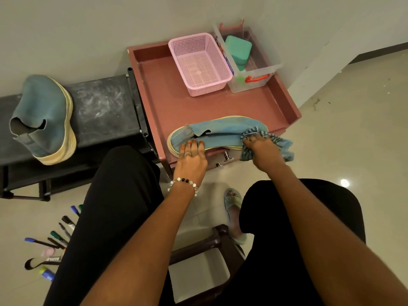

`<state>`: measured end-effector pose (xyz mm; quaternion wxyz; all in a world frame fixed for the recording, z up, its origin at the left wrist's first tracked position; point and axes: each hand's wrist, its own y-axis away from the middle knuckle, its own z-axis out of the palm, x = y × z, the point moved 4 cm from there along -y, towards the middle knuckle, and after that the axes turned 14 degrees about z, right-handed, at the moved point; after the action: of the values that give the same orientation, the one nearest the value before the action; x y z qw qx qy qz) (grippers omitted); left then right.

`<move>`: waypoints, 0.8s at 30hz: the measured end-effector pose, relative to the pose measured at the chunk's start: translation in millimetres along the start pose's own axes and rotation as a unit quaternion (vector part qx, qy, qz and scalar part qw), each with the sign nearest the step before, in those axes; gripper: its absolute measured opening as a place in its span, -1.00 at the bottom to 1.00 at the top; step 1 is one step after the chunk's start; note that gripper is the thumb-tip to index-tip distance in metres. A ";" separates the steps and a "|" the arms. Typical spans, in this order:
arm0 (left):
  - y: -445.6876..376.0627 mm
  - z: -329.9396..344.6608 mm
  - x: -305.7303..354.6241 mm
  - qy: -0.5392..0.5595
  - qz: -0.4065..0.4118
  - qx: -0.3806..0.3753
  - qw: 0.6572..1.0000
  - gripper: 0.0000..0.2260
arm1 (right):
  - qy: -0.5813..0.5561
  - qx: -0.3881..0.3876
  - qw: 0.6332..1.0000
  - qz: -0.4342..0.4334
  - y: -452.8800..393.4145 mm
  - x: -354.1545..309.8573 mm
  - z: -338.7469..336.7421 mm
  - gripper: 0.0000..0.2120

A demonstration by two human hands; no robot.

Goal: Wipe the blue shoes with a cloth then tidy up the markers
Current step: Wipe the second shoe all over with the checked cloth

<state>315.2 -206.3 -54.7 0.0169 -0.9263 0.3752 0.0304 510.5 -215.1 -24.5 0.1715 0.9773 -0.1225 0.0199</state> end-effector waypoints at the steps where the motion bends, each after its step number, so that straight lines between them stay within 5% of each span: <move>1: 0.4 1.2 1.4 0.004 0.001 0.006 1.000 -0.52 | -0.013 -0.003 1.000 0.028 4.0 -14.7 2.9 -0.46; 4: 5.5 3.8 6.6 0.010 0.010 0.013 1.000 -0.57 | -0.081 -0.005 0.996 0.035 14.9 -50.3 7.5 -0.42; 12: 9.3 1.7 1.9 0.041 0.025 0.055 0.997 -0.51 | -0.172 -0.027 0.973 -0.148 16.0 -57.2 0.7 -0.25; 18: 13.5 4.1 -1.3 0.056 0.035 0.081 0.995 -0.48 | -0.073 0.019 0.995 -0.059 3.3 36.1 4.4 -0.34; 24: 8.7 3.6 -3.6 0.058 0.029 0.080 0.995 -0.52 | -0.070 0.019 0.996 0.060 17.4 -40.5 -0.9 -0.49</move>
<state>306.5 -209.9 -58.1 0.0687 -0.9110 0.4033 -0.0526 467.0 -221.3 -21.2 0.1420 0.9705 -0.1917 -0.0356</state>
